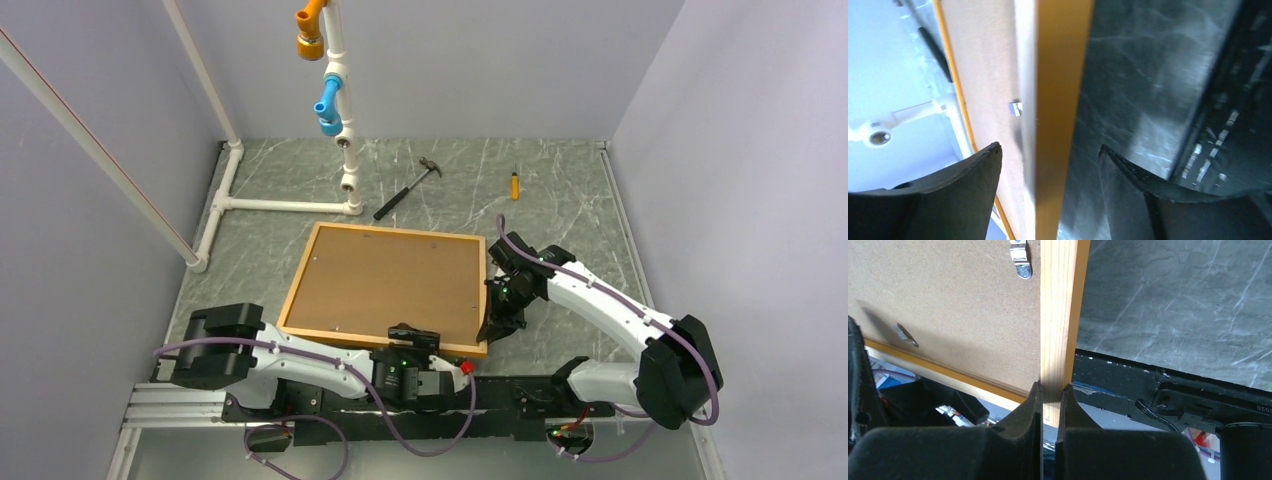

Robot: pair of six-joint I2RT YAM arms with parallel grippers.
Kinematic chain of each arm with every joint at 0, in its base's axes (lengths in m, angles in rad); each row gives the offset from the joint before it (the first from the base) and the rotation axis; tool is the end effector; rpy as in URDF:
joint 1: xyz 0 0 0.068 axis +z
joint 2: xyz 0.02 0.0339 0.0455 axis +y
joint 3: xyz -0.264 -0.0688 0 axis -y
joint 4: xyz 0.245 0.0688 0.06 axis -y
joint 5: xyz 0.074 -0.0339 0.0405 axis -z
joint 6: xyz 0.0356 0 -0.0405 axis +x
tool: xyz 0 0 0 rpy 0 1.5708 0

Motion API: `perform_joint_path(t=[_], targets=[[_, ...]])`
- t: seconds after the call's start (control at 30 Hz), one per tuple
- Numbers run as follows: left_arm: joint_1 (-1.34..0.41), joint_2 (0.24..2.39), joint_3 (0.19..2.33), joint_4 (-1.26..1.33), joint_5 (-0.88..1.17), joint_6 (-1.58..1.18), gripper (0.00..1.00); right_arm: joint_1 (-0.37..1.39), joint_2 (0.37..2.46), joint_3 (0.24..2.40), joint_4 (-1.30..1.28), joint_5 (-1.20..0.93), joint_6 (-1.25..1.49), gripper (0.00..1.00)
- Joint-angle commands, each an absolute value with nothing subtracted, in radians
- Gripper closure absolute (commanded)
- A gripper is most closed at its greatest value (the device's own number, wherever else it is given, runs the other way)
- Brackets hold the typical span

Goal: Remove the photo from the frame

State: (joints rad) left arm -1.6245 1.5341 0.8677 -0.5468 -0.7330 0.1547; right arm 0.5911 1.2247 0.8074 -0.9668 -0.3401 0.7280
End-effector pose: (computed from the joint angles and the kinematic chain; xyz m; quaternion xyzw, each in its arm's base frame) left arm 0.0090 -0.2760 0.1789 0.6735 0.6280 0.1503 0.3596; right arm 0.1584 0.1206 0.2117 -0.0514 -0.9801 -0.1894 0.0306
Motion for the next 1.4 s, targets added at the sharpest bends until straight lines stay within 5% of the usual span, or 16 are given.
perform_joint_path(t=[0.0,0.3,0.53,0.67,0.9,1.1,1.23,1.37], targets=[[-1.631,1.537,0.871,-0.557,-0.959,0.106,0.32,0.565,1.196,0.859,-0.997,-0.481,0.690,1.00],[-1.630,1.495,0.953,-0.670,-0.983,0.053,0.84,0.536,1.157,0.897,-0.991,-0.456,0.621,1.00],[-1.630,1.487,1.131,-0.904,-0.843,-0.046,0.94,0.521,1.107,1.051,-0.954,-0.267,0.519,0.31],[-1.628,1.478,1.238,-0.991,-0.729,-0.052,0.97,0.513,1.006,1.036,-0.768,-0.124,0.458,0.03],[-1.597,1.401,1.316,-1.075,-0.546,-0.036,1.00,0.512,0.675,0.838,-0.348,0.020,0.185,0.01],[-1.539,1.316,1.340,-1.096,-0.396,-0.012,1.00,0.511,0.477,0.751,-0.365,0.048,-0.041,0.04],[-1.498,1.305,1.387,-1.130,-0.367,0.025,1.00,0.509,0.411,0.746,-0.506,-0.153,-0.187,0.14],[-1.451,1.305,1.422,-1.158,-0.307,0.061,1.00,0.510,0.328,0.704,-0.558,-0.369,-0.344,0.06]])
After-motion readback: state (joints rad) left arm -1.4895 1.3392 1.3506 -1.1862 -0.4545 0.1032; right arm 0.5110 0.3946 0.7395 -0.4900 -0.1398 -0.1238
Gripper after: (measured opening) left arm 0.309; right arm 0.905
